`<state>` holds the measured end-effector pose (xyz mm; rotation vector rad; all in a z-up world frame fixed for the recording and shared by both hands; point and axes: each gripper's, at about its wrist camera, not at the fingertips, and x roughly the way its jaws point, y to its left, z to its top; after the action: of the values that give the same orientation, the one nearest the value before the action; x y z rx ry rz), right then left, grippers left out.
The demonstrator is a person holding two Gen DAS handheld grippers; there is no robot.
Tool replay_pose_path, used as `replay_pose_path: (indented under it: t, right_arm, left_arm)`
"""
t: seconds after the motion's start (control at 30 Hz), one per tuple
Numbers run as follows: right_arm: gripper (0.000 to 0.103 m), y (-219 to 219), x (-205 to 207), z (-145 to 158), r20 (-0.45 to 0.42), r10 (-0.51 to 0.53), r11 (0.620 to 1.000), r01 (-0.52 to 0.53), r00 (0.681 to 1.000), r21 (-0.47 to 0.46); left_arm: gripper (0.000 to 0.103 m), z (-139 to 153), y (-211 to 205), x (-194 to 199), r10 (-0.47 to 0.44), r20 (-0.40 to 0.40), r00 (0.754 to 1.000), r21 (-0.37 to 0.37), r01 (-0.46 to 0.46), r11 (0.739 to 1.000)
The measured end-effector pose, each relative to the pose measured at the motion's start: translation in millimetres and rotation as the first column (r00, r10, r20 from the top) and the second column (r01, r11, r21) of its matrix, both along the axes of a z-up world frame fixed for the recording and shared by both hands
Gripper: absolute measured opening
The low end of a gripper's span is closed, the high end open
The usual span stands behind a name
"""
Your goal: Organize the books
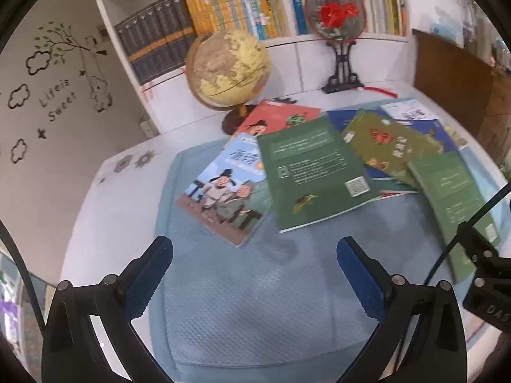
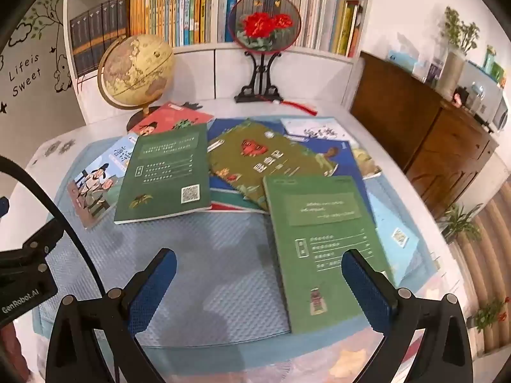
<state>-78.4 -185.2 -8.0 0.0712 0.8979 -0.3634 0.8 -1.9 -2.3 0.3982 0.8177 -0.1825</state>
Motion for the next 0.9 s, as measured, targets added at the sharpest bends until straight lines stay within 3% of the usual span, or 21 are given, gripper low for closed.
replay_pose_path:
  t: [0.13,0.27,0.33,0.4,0.9]
  right_arm:
    - [0.103,-8.1,-1.3,10.7,0.025,0.001,1.000,-0.001,1.000,0.012]
    - [0.103,0.8,-6.7,20.6,0.036,0.002,0.997,0.000,0.999,-0.071]
    - [0.103,15.6,-15.2,22.4,0.056,-0.012,0.995,0.018,0.998,-0.103]
    - [0.103,16.4,-17.2,28.1,0.060,-0.018,0.994,0.025,0.998,-0.110]
    - [0.103,11.9,-21.2,75.0,0.125,-0.025,0.986,0.046,0.992,-0.163]
  left_arm:
    - [0.102,0.3,-27.7,-0.2,-0.005,-0.036,0.999,0.023,0.006,1.000]
    - [0.102,22.3,-38.9,-3.9,-0.015,-0.044,0.999,-0.058,0.013,0.998]
    - [0.102,19.2,-4.1,-11.9,-0.049,-0.024,0.998,-0.155,0.045,0.987]
    - [0.102,24.6,-5.1,-13.6,-0.056,-0.023,0.998,-0.168,0.051,0.984]
    - [0.102,83.2,-13.3,-28.7,-0.022,0.143,0.990,-0.216,0.052,0.975]
